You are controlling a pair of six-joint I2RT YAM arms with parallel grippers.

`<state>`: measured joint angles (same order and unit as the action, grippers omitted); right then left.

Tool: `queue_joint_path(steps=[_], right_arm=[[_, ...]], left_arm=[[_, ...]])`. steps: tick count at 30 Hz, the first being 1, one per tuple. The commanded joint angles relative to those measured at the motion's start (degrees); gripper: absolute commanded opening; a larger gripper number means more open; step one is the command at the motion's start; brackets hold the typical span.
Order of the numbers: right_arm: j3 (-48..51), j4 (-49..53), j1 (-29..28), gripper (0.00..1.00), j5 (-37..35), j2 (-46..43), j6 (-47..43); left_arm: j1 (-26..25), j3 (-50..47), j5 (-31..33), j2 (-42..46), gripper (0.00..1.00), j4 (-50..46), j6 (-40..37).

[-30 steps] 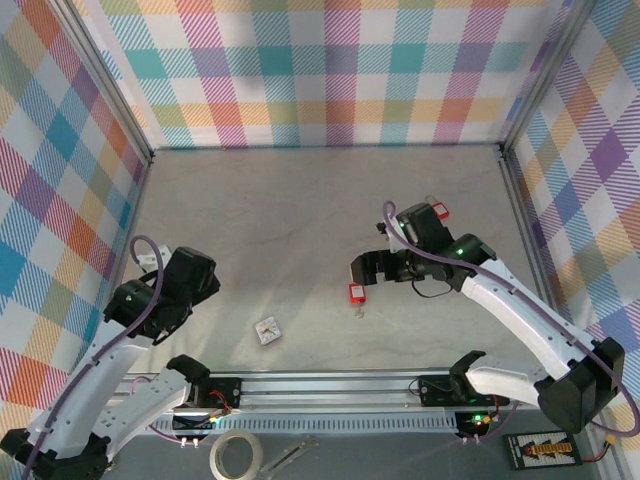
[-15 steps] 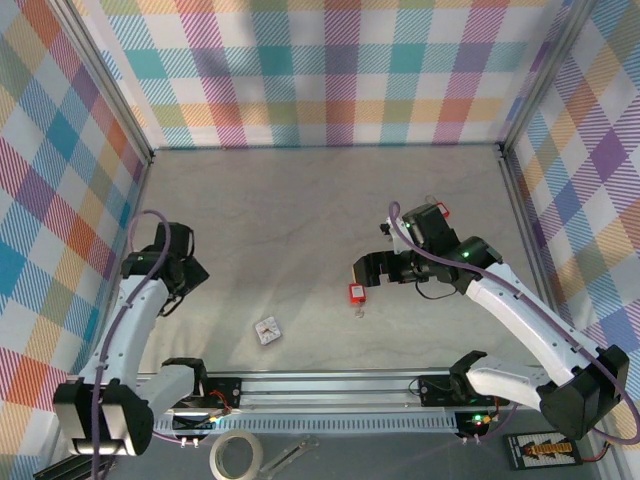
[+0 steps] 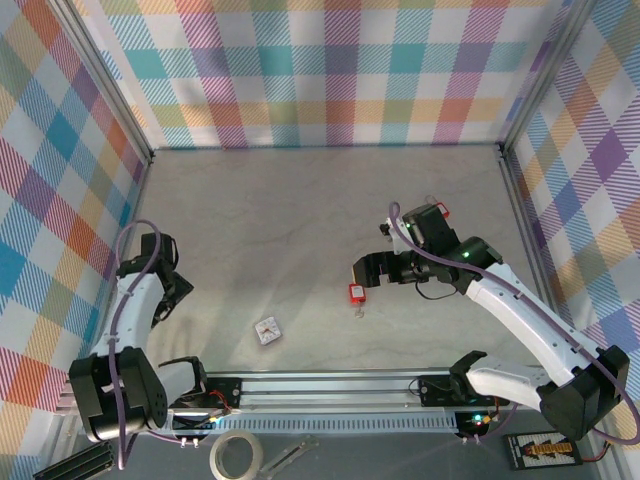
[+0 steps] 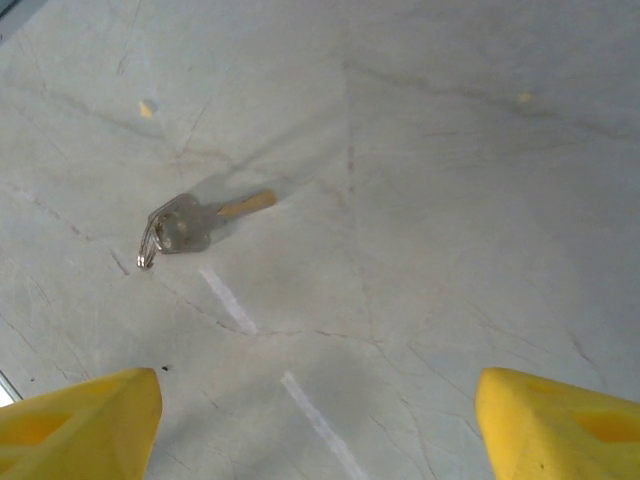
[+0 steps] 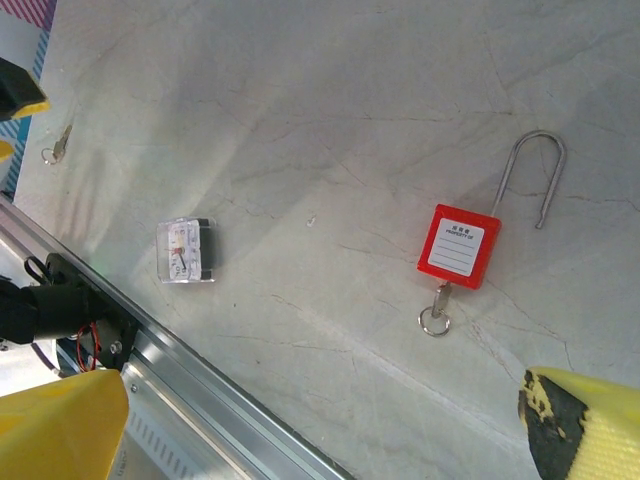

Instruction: Unlock with the key

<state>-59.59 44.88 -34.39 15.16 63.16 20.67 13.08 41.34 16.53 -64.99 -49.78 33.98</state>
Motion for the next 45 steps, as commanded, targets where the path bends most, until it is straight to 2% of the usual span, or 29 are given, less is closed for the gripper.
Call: queue_joint_path(steps=[1, 5, 11, 16, 28, 31, 39, 45], right_arm=[[-0.3, 1.5, 0.5, 1.0, 1.6, 0.3, -0.5], [-1.1, 1.9, 0.6, 1.0, 2.3, 1.4, -1.1], [-1.4, 1.9, 0.6, 1.0, 3.1, 2.4, -1.1], [-1.6, 1.9, 0.6, 0.99, 3.4, 2.8, -0.8], [-1.1, 2.2, 0.6, 0.98, 3.2, 3.3, -0.4], [-1.0, 2.4, 0.6, 0.97, 3.1, 3.3, -0.4], [-0.9, 2.6, 0.6, 0.97, 2.8, 3.2, -0.7], [-0.6, 3.2, 0.6, 0.97, 2.3, 2.5, -0.7]], left_arm=[[3.1, -4.1, 1.6, -0.4, 0.79, 3.7, 2.5], [7.2, -5.3, 2.4, 0.1, 0.76, 5.1, 2.6], [15.7, -6.3, -0.4, -1.1, 0.72, 8.2, 0.4], [19.6, -6.5, -2.0, -4.4, 0.67, 10.5, -1.1], [22.5, -6.7, -2.8, -6.9, 0.58, 13.0, -2.6], [22.6, -6.6, -3.6, -7.8, 0.53, 13.1, -3.0], [22.6, -6.9, -4.5, -8.5, 0.52, 13.7, -3.1], [22.6, -7.0, -4.8, -9.5, 0.45, 14.4, -3.2]])
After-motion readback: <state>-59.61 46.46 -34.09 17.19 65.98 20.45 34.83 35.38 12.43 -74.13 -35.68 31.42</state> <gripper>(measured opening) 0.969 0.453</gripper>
